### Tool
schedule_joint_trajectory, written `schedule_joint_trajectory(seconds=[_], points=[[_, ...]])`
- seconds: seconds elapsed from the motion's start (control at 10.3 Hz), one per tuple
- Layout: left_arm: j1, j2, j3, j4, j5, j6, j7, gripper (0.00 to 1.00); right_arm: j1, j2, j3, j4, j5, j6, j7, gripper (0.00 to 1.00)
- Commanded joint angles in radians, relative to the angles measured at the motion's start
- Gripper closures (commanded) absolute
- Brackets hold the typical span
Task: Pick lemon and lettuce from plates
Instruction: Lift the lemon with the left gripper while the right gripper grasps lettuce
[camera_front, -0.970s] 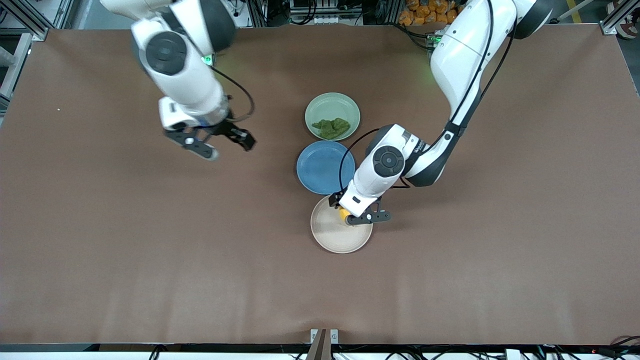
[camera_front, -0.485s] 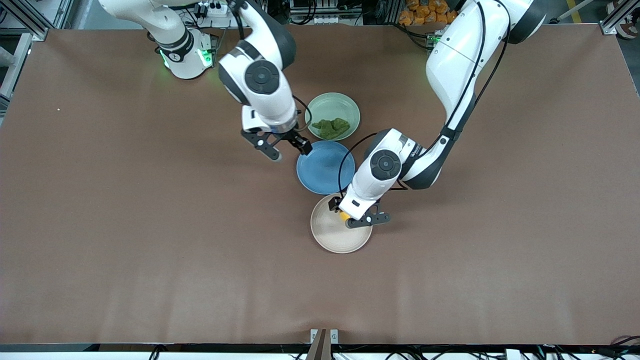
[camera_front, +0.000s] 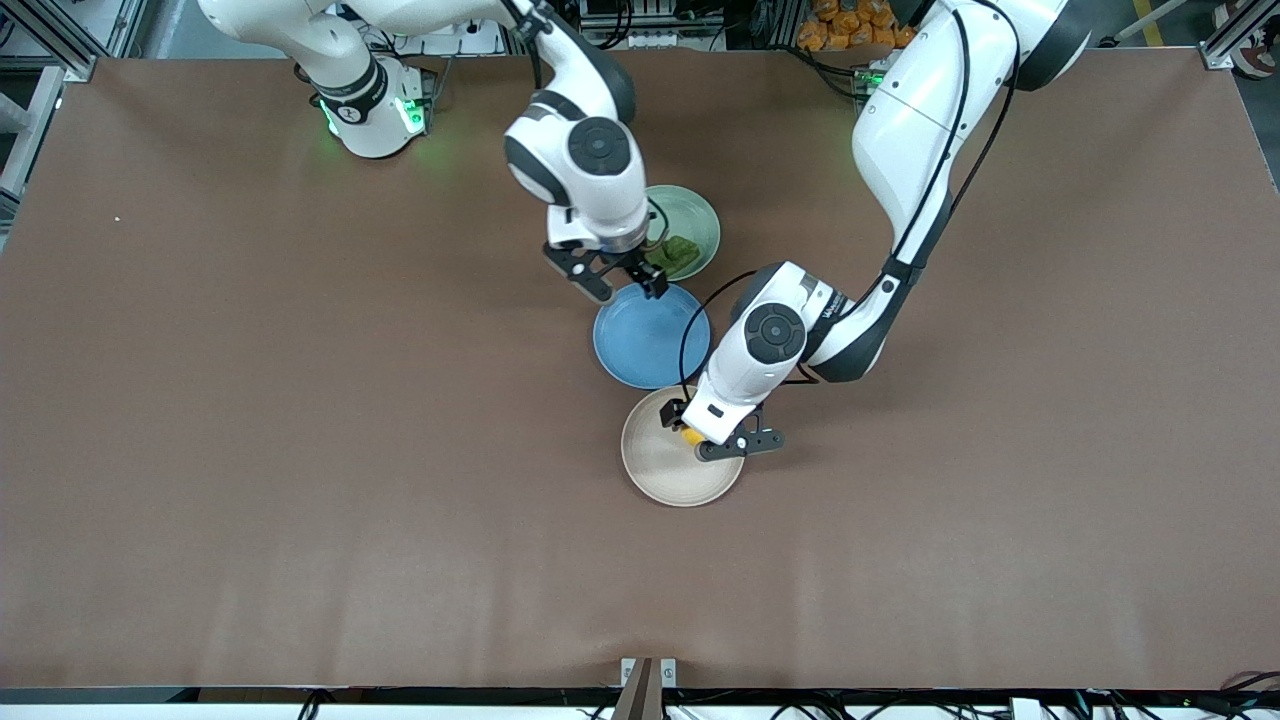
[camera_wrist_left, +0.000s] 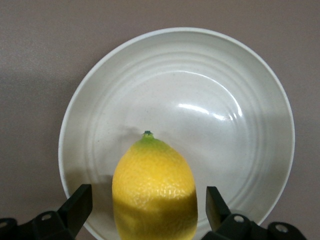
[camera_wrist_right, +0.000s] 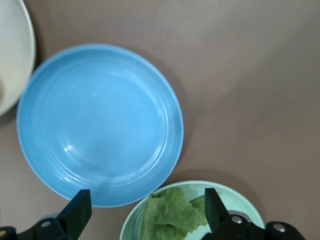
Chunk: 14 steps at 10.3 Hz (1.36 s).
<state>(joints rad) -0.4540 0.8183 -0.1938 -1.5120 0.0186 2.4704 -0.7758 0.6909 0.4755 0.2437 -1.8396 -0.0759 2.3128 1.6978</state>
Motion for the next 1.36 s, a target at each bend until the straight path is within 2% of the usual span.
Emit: schedule_joint_trajectory(seconds=[0.0, 0.19, 0.49, 0.68, 0.97, 1.26], points=[[-0.014, 0.028, 0.01, 0.024, 0.03, 0.016, -0.039, 0.1, 0.044, 0.061, 0.0, 0.025, -0.05, 0.029, 0.084, 0.0], [-0.022, 0.044, 0.013, 0.024, 0.03, 0.035, -0.039, 0.34, 0.07, 0.09, 0.009, 0.026, -0.088, 0.062, 0.143, 0.0], [-0.029, 0.027, 0.022, 0.026, 0.031, 0.035, -0.046, 0.97, 0.076, 0.109, 0.039, 0.025, -0.119, 0.065, 0.184, 0.0], [-0.011, -0.052, 0.022, 0.023, 0.032, -0.013, -0.049, 1.0, 0.09, 0.124, 0.043, 0.025, -0.119, 0.068, 0.187, 0.0], [0.033, -0.235, 0.022, 0.018, 0.035, -0.233, -0.031, 1.0, 0.099, 0.156, 0.043, 0.025, -0.166, 0.092, 0.241, 0.0], [0.148, -0.375, 0.017, 0.004, 0.034, -0.489, 0.167, 1.0, 0.099, 0.169, 0.043, 0.026, -0.183, 0.111, 0.249, 0.0]])
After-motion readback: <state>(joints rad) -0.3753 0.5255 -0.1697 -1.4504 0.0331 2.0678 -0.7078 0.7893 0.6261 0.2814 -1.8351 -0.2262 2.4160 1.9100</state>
